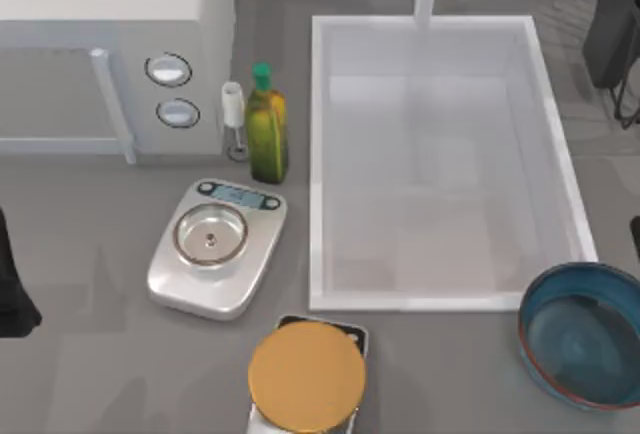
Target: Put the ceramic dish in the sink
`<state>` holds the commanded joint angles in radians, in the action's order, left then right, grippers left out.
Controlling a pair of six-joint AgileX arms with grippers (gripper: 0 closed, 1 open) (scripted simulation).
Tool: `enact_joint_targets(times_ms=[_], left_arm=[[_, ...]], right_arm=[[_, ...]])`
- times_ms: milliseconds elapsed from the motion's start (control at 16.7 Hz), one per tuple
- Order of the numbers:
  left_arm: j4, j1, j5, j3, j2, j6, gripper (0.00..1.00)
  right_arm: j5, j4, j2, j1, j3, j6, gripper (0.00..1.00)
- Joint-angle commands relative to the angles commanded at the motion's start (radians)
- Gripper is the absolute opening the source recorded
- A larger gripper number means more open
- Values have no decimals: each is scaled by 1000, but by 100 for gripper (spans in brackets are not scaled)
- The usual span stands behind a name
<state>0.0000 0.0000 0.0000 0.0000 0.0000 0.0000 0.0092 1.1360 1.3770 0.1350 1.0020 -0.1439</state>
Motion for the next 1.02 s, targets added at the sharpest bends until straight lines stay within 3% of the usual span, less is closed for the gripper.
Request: enact_joint_targets(times_ms=[540, 960, 1020], left_arm=[[0, 0, 0, 0, 0, 0, 100], [0, 0, 0, 0, 0, 0, 100], [0, 0, 0, 0, 0, 0, 100]], right_arm=[[-1, -381, 122, 7, -268, -4, 100], [0, -424, 163, 5, -261, -5, 100], [0, -424, 163, 5, -261, -5, 92]])
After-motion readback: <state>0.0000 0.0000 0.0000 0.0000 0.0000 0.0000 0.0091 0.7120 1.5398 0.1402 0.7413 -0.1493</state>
